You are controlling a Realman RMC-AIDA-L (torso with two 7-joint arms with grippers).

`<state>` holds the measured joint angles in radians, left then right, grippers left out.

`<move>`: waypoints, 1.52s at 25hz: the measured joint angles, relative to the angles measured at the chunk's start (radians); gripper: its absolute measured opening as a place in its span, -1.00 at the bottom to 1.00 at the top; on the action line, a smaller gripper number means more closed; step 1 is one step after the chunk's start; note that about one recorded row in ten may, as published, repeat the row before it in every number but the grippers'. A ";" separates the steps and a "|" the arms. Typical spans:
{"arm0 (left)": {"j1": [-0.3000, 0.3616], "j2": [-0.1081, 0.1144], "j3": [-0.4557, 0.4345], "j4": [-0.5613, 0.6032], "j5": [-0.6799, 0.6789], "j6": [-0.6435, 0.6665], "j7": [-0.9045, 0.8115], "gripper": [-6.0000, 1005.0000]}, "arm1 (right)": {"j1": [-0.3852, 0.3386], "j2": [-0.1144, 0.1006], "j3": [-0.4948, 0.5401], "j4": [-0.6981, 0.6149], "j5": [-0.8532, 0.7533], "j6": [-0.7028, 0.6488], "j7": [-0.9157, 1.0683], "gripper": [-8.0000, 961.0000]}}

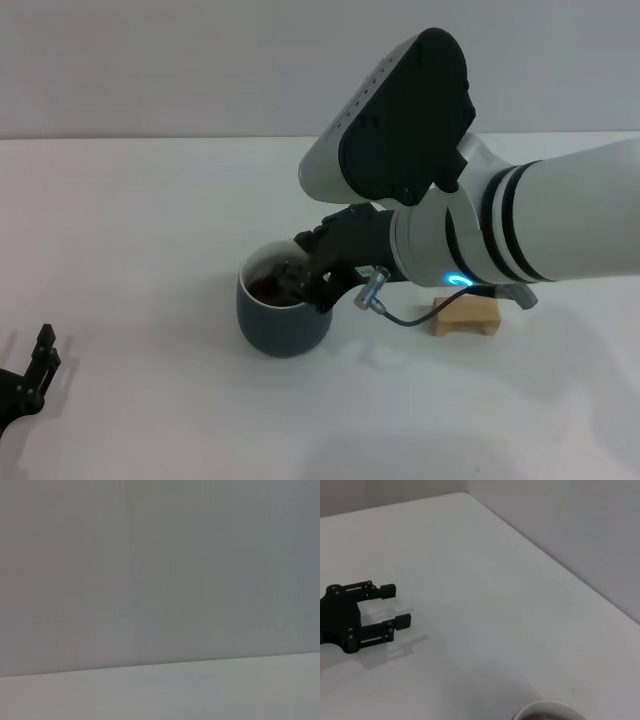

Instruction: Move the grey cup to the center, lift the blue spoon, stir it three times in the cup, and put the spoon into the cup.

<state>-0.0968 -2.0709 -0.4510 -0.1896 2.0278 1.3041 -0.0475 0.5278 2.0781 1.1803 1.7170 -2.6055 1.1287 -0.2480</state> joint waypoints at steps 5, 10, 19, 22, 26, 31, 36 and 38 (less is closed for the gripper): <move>0.000 0.000 0.000 -0.002 0.000 0.001 0.000 0.37 | -0.009 -0.001 0.004 0.005 -0.007 -0.003 -0.001 -0.29; 0.000 0.000 0.000 -0.002 0.000 0.002 0.000 0.37 | -0.110 -0.003 -0.001 0.039 -0.135 -0.197 -0.013 -0.02; 0.000 0.000 -0.003 0.001 -0.005 0.002 0.000 0.37 | -0.396 -0.004 -0.109 -0.021 -0.309 -0.966 -0.105 0.07; 0.004 0.001 -0.011 0.003 -0.007 0.011 0.000 0.37 | -0.477 -0.002 -0.166 -0.143 -0.309 -1.310 -0.194 0.09; 0.014 0.002 -0.039 0.007 -0.007 0.045 0.000 0.37 | -0.529 0.004 -0.225 -0.377 -0.293 -1.783 -0.241 0.11; 0.052 0.002 -0.101 0.001 -0.009 0.137 0.000 0.36 | -0.494 0.005 -0.273 -0.623 -0.087 -2.002 -0.241 0.15; 0.075 0.002 -0.124 -0.001 -0.010 0.214 -0.007 0.37 | -0.453 0.004 -0.325 -0.801 0.177 -2.119 -0.238 0.18; 0.077 0.002 -0.132 0.000 -0.009 0.224 -0.013 0.37 | -0.452 0.002 -0.335 -0.820 0.213 -2.132 -0.238 0.19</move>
<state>-0.0193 -2.0688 -0.5831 -0.1895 2.0184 1.5281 -0.0604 0.0762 2.0804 0.8450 0.8973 -2.3921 -1.0035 -0.4860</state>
